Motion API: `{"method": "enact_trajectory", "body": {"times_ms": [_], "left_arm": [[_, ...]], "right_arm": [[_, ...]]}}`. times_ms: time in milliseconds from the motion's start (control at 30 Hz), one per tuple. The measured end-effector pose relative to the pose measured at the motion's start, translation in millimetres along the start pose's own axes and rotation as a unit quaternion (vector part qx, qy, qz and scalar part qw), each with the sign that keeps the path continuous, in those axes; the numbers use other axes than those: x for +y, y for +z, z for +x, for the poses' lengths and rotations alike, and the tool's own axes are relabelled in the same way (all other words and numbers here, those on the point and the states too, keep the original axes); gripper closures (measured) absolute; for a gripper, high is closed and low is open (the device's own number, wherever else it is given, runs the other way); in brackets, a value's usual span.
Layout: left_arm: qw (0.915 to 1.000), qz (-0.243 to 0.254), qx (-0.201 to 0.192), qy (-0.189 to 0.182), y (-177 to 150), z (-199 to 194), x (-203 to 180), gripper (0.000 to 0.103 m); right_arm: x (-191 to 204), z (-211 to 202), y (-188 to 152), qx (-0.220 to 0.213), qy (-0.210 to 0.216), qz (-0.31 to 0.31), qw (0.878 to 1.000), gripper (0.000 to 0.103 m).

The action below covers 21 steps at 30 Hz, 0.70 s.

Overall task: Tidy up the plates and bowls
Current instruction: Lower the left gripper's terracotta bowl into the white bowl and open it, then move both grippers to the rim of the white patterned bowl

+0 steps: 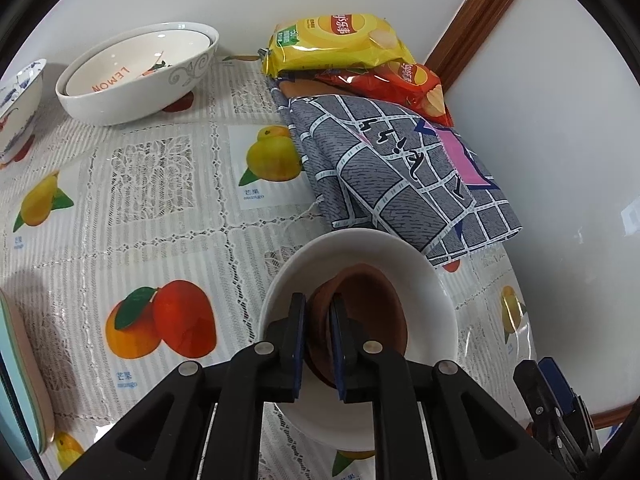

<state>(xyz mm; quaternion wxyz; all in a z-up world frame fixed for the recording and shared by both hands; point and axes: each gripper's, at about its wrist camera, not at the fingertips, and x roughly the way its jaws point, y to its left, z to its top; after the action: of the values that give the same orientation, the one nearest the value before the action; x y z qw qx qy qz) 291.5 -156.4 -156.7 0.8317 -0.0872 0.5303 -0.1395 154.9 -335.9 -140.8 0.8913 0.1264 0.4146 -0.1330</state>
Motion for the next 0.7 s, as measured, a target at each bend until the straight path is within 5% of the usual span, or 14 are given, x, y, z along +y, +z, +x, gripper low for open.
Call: {"method": "enact_trajectory", "body": {"times_ms": [267,367,467,700], "left_arm": [[0.9991,0.032,-0.021,0.02,2.4,-21.8,-7.9,0.091],[0.9969,0.051,-0.042,0.043,3.8,-34.7,-10.3,0.08],[0.995,0.055,-0.055,0.062,6.4,-40.6,-8.6,0.079],[0.9953,0.047,-0.023,0.082,9.9,-25.4,3.3,0.079]], "right_arm": [[3.4,4.0,-0.8,0.008,0.012,0.001,1.0,0.045],[6.5,8.5,-1.3,0.012,0.016,0.0,1.0,0.045],[9.7,16.4,-1.9,0.019,0.023,0.001,1.0,0.045],[19.8,23.8,0.3,0.02,0.047,0.005,0.999,0.045]]}}
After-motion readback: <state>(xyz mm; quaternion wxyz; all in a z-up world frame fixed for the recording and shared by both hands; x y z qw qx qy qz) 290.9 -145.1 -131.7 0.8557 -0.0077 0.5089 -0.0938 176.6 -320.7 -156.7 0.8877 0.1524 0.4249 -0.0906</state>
